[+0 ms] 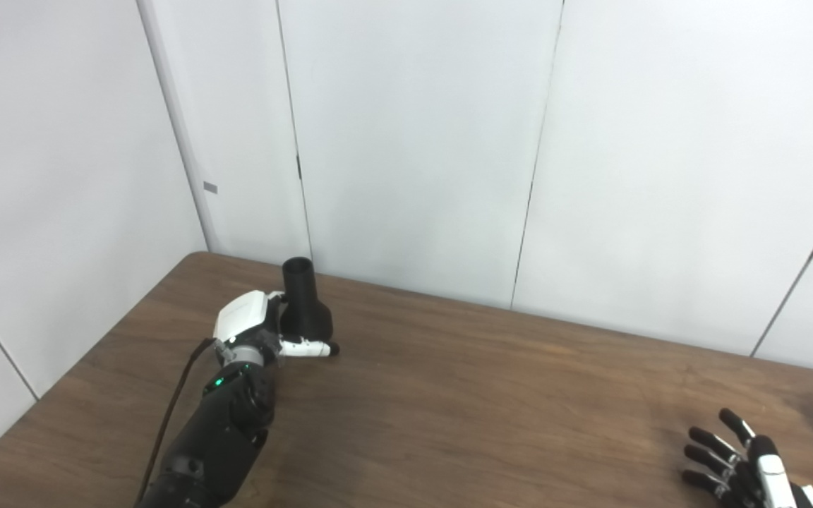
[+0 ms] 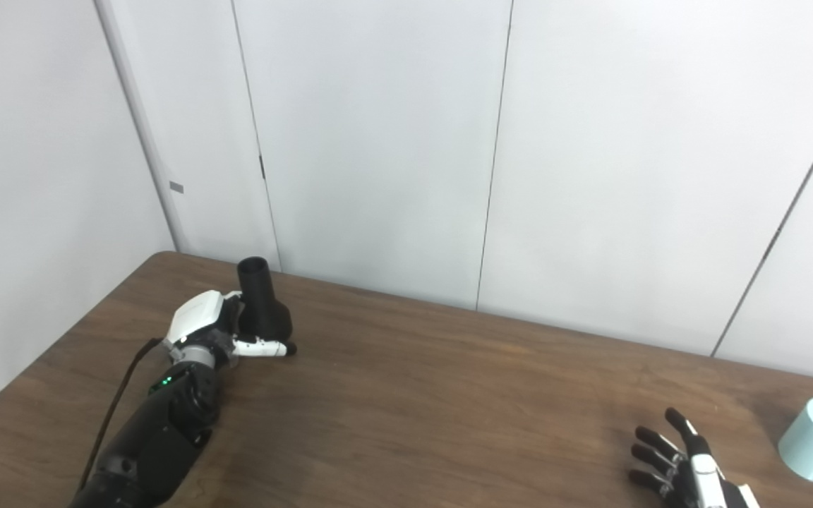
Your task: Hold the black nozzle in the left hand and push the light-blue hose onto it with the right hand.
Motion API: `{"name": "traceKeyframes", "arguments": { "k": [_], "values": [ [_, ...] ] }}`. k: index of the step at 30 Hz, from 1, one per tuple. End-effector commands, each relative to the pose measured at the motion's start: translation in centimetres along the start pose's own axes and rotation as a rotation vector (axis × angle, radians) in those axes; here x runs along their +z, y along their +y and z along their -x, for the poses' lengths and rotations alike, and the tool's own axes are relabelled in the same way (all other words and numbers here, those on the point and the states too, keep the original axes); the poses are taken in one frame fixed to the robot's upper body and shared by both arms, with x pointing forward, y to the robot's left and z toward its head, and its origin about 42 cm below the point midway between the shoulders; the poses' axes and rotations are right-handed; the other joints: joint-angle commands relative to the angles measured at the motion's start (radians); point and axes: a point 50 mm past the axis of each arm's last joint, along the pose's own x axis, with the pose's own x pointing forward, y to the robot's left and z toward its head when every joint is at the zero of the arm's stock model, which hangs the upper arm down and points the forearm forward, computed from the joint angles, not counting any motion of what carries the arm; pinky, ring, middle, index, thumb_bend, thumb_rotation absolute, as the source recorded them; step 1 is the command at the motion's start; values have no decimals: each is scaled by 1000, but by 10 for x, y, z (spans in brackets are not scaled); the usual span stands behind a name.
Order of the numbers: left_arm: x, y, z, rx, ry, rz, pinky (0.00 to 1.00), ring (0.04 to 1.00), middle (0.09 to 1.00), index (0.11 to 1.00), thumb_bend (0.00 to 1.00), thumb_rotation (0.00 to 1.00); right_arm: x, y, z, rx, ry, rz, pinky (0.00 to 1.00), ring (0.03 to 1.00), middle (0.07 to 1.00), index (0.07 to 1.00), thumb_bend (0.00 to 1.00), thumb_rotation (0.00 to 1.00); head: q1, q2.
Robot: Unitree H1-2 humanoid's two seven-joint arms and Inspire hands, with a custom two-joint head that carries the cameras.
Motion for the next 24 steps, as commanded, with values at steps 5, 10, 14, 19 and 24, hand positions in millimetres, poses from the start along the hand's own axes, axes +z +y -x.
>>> {"name": "traceKeyframes", "arguments": {
  "k": [5, 10, 14, 19, 24],
  "values": [
    [10, 16, -10, 10, -21, -8, 859, 888, 861, 826, 1000, 342, 2, 3, 3, 30, -9, 5, 699, 798, 815, 928, 300, 1000, -1, 4],
    [11, 18, -11, 1, -24, -2, 831, 876, 847, 810, 1000, 333, 1, 3, 4, 28, -11, 13, 686, 787, 804, 922, 321, 1000, -2, 8],
    [14, 17, -10, -4, -29, 1, 877, 886, 835, 795, 1000, 315, 2, 3, 4, 25, -13, 16, 678, 778, 796, 923, 317, 1000, -4, 22],
    [17, 15, -9, -18, -36, -6, 879, 877, 820, 729, 941, 259, 3, 2, 3, 26, -18, 23, 695, 778, 783, 921, 319, 1000, -9, 39],
    [17, 13, -9, -15, -26, -8, 712, 779, 738, 558, 676, 76, 5, 2, 2, 24, -18, 59, 743, 815, 780, 921, 336, 1000, -8, 54]
  ]
}}
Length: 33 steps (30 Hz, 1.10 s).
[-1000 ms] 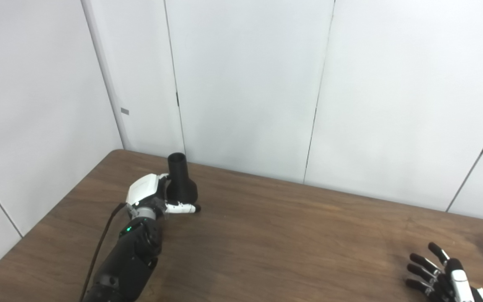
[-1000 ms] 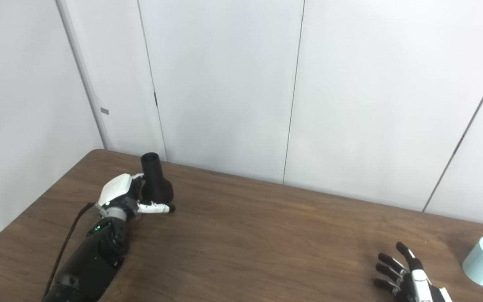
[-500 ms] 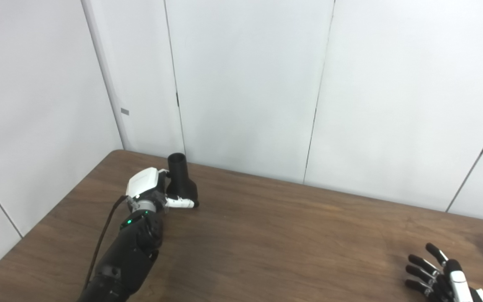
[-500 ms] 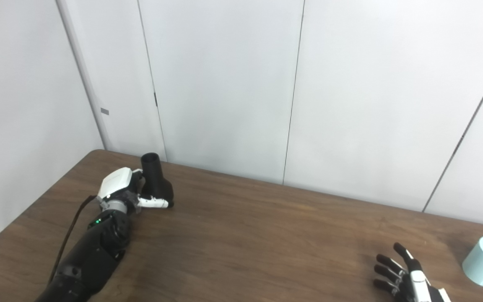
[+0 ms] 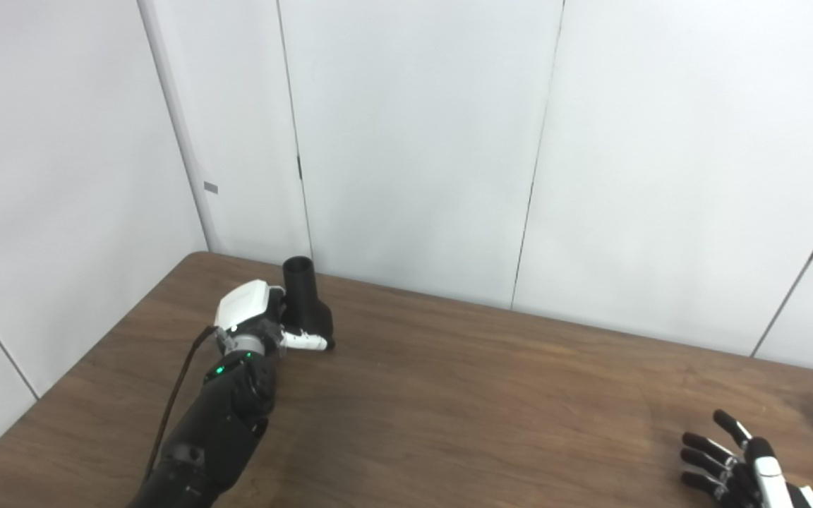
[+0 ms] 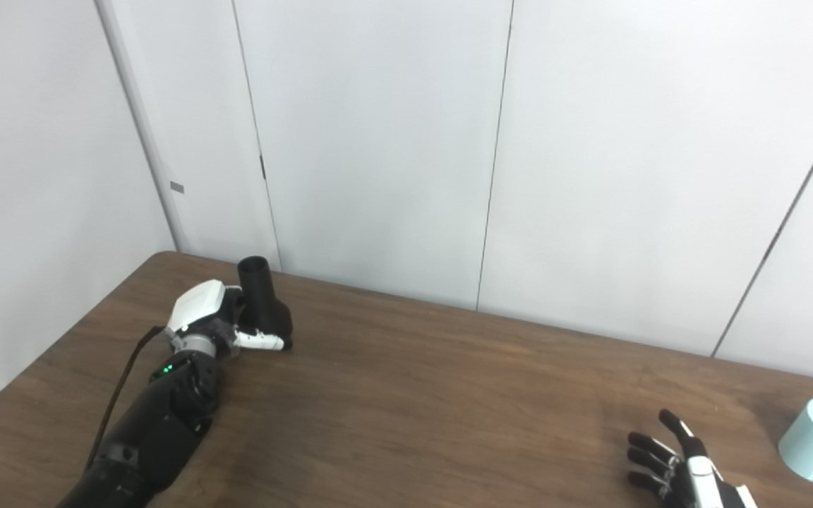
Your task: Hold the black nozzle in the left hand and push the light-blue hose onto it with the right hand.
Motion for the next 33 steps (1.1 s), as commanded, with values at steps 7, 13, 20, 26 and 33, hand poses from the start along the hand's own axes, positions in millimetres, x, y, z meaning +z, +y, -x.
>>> {"name": "traceKeyframes", "arguments": {
  "k": [7, 13, 20, 26, 33],
  "values": [
    [11, -3, 1, 16, -11, 1, 855, 707, 664, 485, 521, 47, 4, 0, 0, 12, -10, 19, 730, 806, 772, 914, 332, 1000, -3, 12],
    [11, -7, 6, 45, -46, -2, 770, 679, 640, 484, 520, 45, 4, 0, 0, 14, -11, 15, 721, 803, 776, 910, 331, 1000, -11, 22],
    [15, -10, 15, 85, -103, 12, 644, 649, 619, 484, 521, 44, 3, 1, -2, 30, -19, 5, 716, 794, 764, 907, 325, 1000, -39, 29],
    [30, -17, 38, 120, -182, 6, 618, 644, 564, 470, 519, 23, 0, 2, -4, 47, -33, 8, 686, 772, 746, 887, 360, 1000, -72, 43],
    [53, -29, 73, 141, -317, 19, 929, 657, 493, 481, 523, 0, 1, 5, -3, 47, -41, 41, 675, 760, 726, 874, 375, 1000, -111, 59]
  ]
}}
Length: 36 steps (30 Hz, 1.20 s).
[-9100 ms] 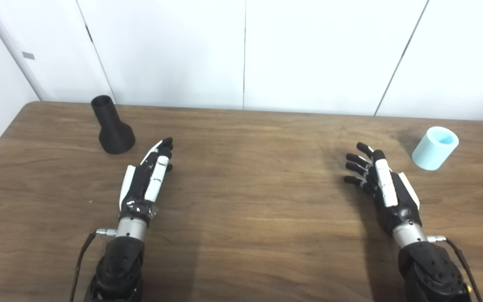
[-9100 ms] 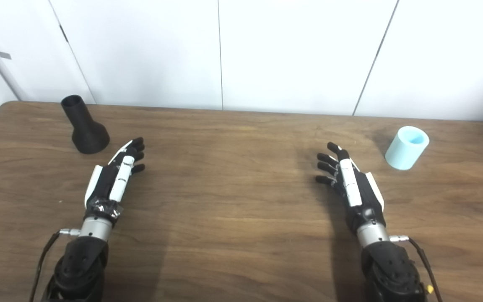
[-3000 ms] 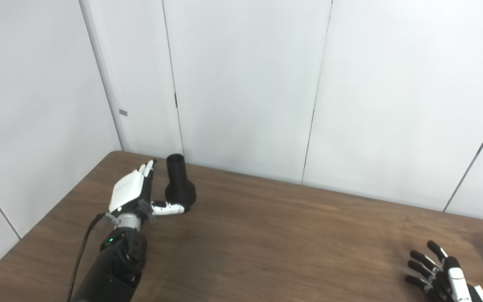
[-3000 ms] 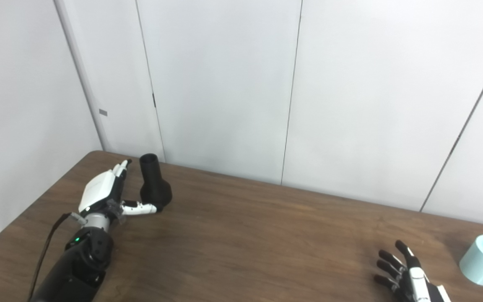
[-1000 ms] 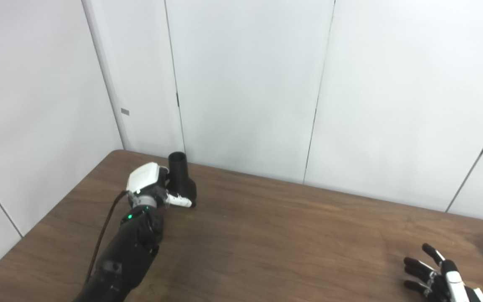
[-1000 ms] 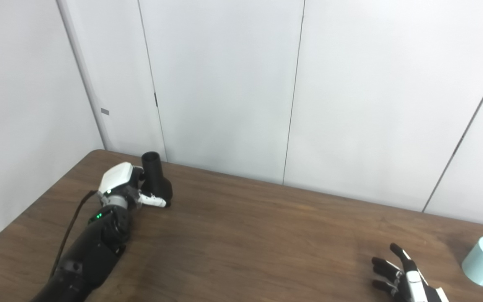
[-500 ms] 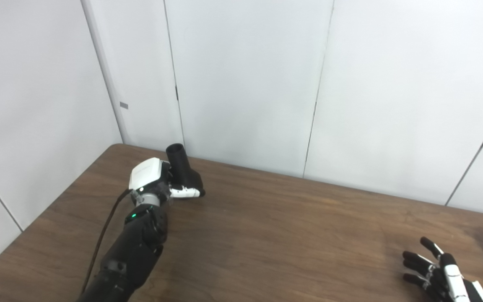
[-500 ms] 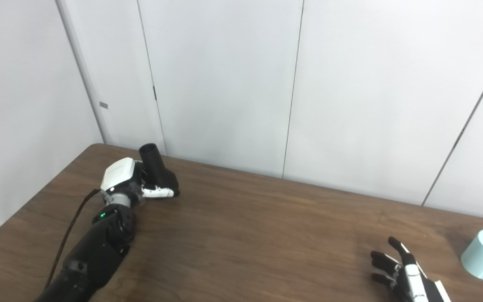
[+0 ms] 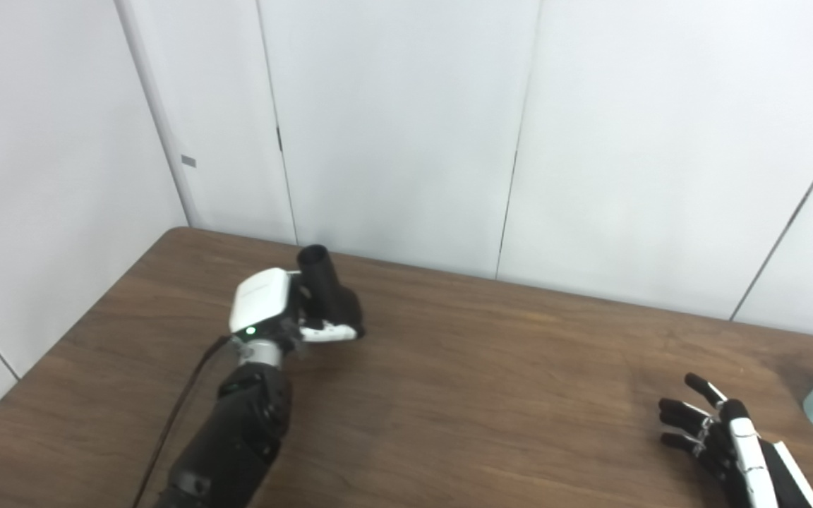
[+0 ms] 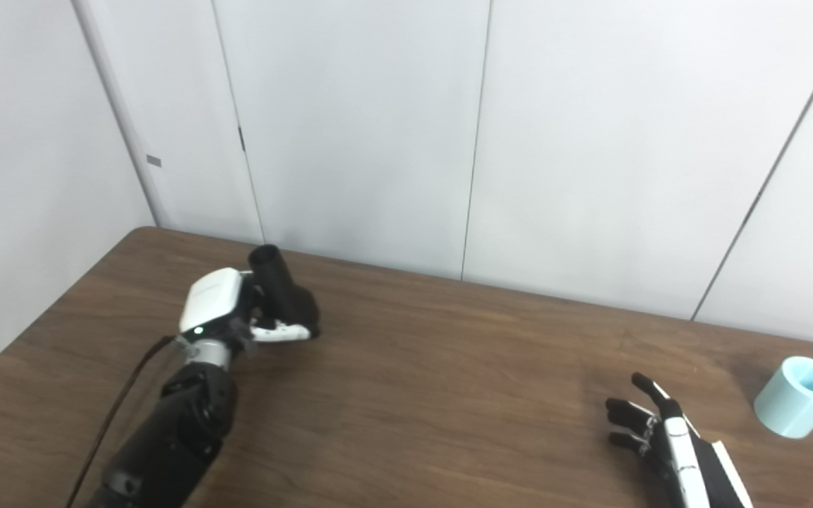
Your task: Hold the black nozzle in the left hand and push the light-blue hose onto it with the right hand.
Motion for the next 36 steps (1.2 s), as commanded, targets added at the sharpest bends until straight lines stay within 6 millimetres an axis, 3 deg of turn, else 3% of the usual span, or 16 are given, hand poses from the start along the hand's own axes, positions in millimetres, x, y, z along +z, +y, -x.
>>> {"name": "traceKeyframes", "arguments": {
  "k": [1, 14, 23, 28, 36],
  "values": [
    [21, 11, 2, 73, -97, 9, 964, 655, 479, 495, 523, 0, 4, 4, 0, 32, -9, 24, 673, 759, 723, 874, 383, 1000, -5, 3],
    [70, -12, 61, -3, -269, 21, 1000, 642, 479, 490, 525, 0, 10, 18, -2, 41, -6, 10, 649, 735, 684, 862, 413, 1000, -79, 36],
    [70, -41, 84, -65, -336, -8, 1000, 619, 473, 493, 525, 0, 15, 24, -4, 45, -20, 19, 583, 685, 647, 839, 439, 1000, -111, 66],
    [67, -54, 92, -117, -355, -26, 1000, 621, 464, 497, 525, 0, 17, 24, -5, 47, -25, 13, 610, 707, 685, 835, 455, 1000, -120, 80],
    [71, -68, 109, -152, -423, -52, 1000, 609, 448, 503, 524, 0, 23, 26, -3, 44, -8, 25, 622, 706, 672, 819, 473, 1000, -147, 96]
  ]
}}
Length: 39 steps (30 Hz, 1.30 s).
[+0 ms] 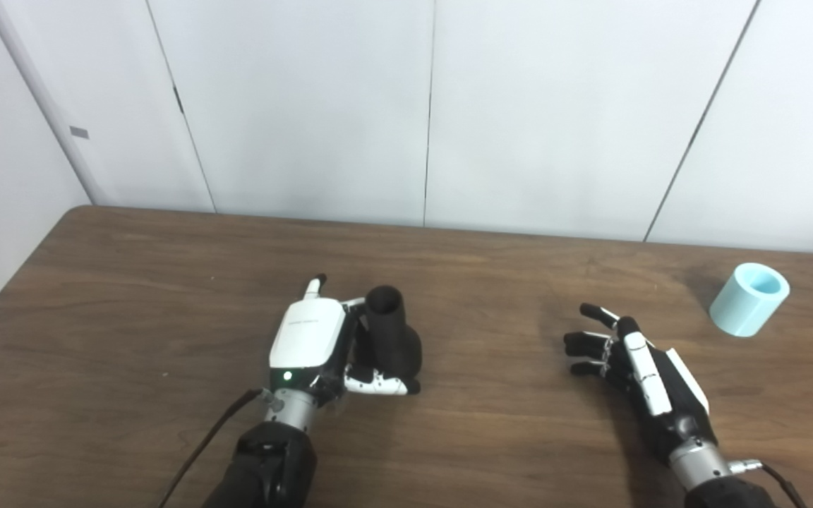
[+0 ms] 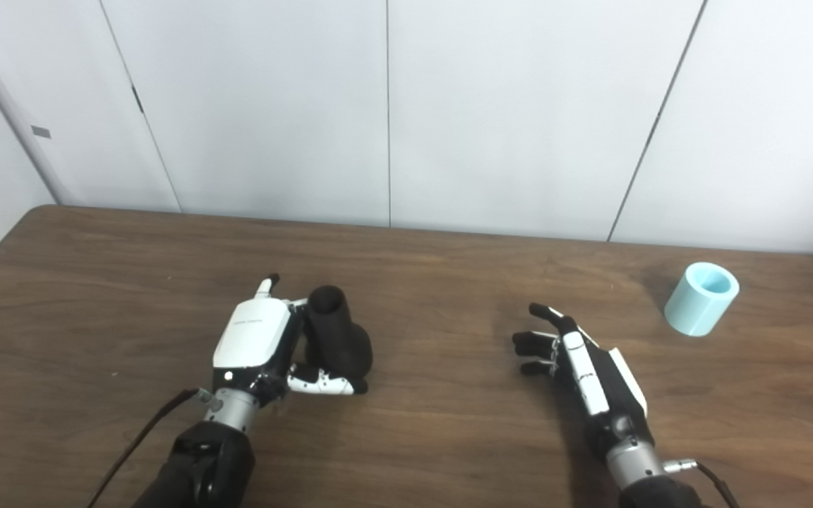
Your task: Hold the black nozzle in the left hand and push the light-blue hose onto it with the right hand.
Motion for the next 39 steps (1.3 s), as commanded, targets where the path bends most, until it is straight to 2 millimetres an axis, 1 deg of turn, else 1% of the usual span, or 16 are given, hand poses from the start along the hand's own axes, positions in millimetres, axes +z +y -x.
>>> {"name": "traceKeyframes", "arguments": {
  "k": [1, 8, 12, 13, 15, 19, 21, 22, 25, 27, 30, 32, 33, 34, 35, 39],
  "values": [
    [8, -15, 9, -56, -33, 1, 1000, 610, 447, 502, 525, 0, 12, 3, -2, 17, -37, 14, 624, 705, 670, 821, 474, 1000, 0, 1],
    [12, -17, 11, -52, -65, 3, 1000, 604, 439, 501, 525, 0, 15, 2, -1, 19, -45, 42, 626, 695, 655, 814, 450, 1000, -21, 20],
    [14, -17, 12, -70, -83, 14, 994, 601, 442, 500, 525, 0, 17, 2, 0, 16, -46, 43, 604, 680, 659, 821, 460, 1000, -33, 31],
    [14, -17, 12, -78, -90, 19, 919, 600, 445, 498, 525, 0, 17, 1, 0, 15, -46, 45, 595, 676, 658, 821, 460, 1000, -36, 34],
    [14, -17, 12, -90, -101, 18, 826, 600, 447, 497, 525, 0, 18, 1, 0, 14, -48, 53, 593, 672, 656, 818, 455, 1000, -40, 37],
    [16, -16, 12, -94, -109, 6, 754, 600, 453, 495, 526, 0, 23, -3, 0, 4, -56, 53, 607, 682, 654, 801, 436, 1000, -57, 45],
    [17, -16, 12, -96, -108, 8, 677, 590, 455, 494, 526, 0, 25, -8, -1, -6, -53, 23, 619, 687, 653, 791, 428, 990, -57, 48],
    [18, -16, 11, -99, -107, 12, 618, 580, 457, 493, 526, 0, 26, -11, -1, -11, -54, 19, 623, 685, 652, 786, 431, 984, -56, 51],
    [19, -16, 11, -99, -111, 16, 520, 559, 455, 490, 526, 0, 33, -21, -2, -43, -77, 40, 605, 666, 640, 757, 421, 998, -52, 55],
    [19, -16, 11, -98, -113, 15, 507, 552, 450, 490, 526, 0, 39, -28, -4, -51, -105, 25, 581, 654, 638, 745, 388, 965, -61, 58],
    [18, -14, 11, -101, -117, 15, 502, 552, 455, 489, 526, 0, 52, -40, -10, -93, -147, 69, 581, 638, 630, 741, 351, 906, -89, 63],
    [15, -13, 11, -101, -122, 18, 518, 552, 441, 492, 526, 0, 64, -49, -18, -125, -168, 70, 569, 626, 636, 740, 341, 690, -117, 64],
    [14, -12, 11, -101, -123, 17, 521, 552, 438, 493, 526, 0, 70, -54, -22, -132, -186, 69, 567, 627, 637, 740, 340, 640, -138, 64],
    [12, -11, 12, -101, -126, 16, 532, 550, 431, 494, 525, 0, 76, -60, -27, -145, -204, 80, 558, 630, 642, 740, 348, 554, -171, 63],
    [10, -10, 12, -101, -127, 16, 542, 550, 427, 495, 524, 0, 80, -64, -30, -155, -215, 90, 548, 632, 645, 733, 372, 494, -177, 63],
    [6, -6, 14, -102, -124, 20, 550, 554, 430, 495, 525, 0, 91, -82, -42, -207, -253, 150, 549, 640, 643, 705, 447, 358, -232, 63]
  ]
}}
